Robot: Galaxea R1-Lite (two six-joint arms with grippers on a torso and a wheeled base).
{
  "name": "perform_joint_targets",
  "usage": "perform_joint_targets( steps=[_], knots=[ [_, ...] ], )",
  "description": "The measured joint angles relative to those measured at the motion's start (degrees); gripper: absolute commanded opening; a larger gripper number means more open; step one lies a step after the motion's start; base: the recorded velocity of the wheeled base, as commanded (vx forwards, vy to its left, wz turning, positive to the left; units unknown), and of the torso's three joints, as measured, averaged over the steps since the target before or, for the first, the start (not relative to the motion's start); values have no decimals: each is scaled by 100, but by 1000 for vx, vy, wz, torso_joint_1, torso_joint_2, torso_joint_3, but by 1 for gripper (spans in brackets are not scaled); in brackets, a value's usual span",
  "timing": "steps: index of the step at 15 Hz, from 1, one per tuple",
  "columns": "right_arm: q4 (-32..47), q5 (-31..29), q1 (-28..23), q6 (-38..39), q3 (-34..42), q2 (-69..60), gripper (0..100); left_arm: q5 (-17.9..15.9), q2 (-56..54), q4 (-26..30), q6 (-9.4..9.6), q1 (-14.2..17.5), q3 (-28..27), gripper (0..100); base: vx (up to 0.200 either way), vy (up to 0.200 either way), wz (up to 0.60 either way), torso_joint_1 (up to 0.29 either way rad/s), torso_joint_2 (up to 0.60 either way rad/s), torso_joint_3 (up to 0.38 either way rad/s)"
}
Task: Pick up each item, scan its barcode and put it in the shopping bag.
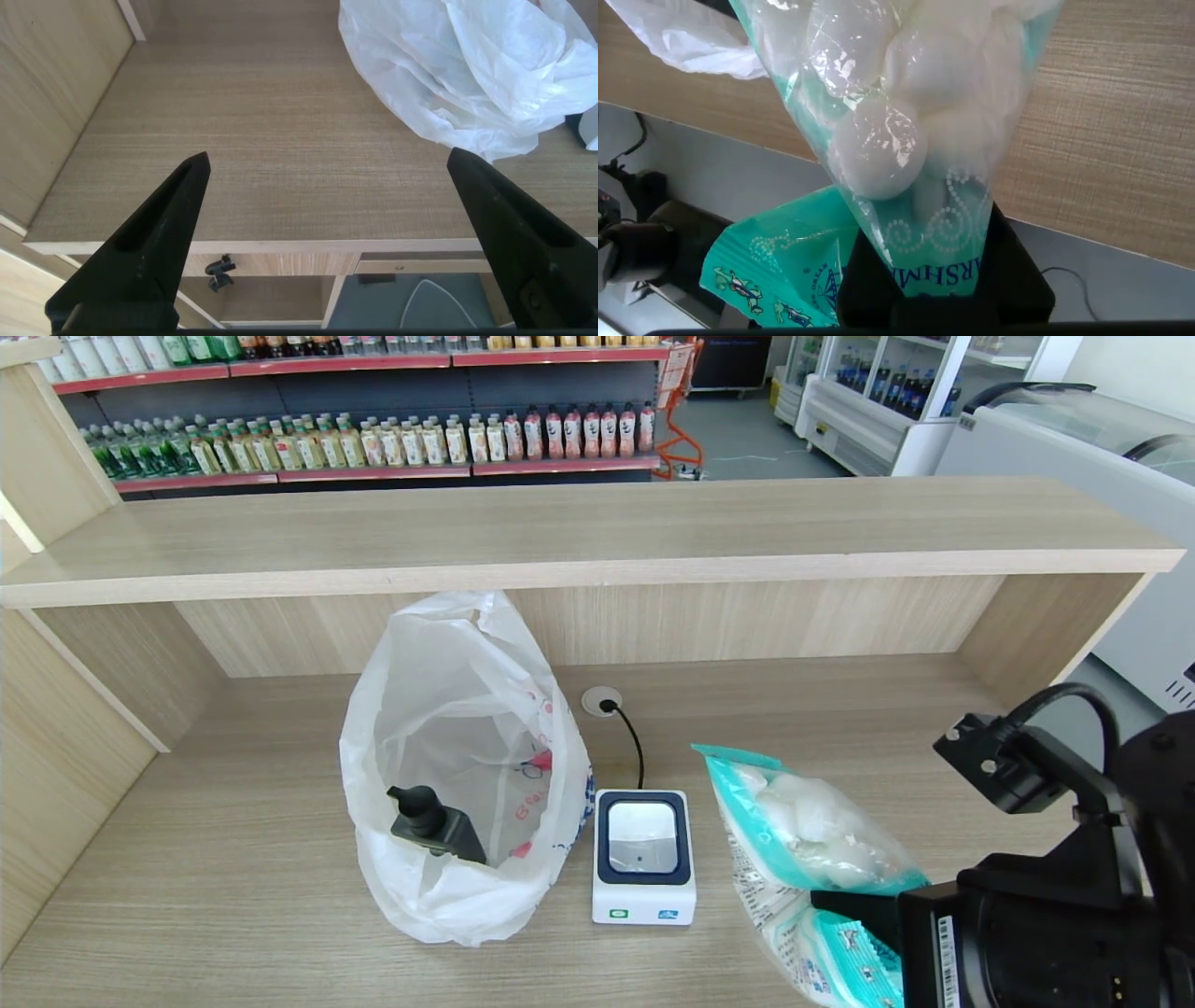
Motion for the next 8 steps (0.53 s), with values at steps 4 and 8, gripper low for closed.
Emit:
perform_joint_targets(
  steps=[4, 8],
  knots=[
    [-15, 0, 0, -6, -63, 61, 0, 0, 0, 0, 0, 0, 0, 100, 0, 0, 0, 0, 0, 0],
    [-17, 0, 11, -30, -177, 80, 0, -2, 0, 2, 0, 0, 0, 100, 0, 0, 0, 0, 0, 0]
  ],
)
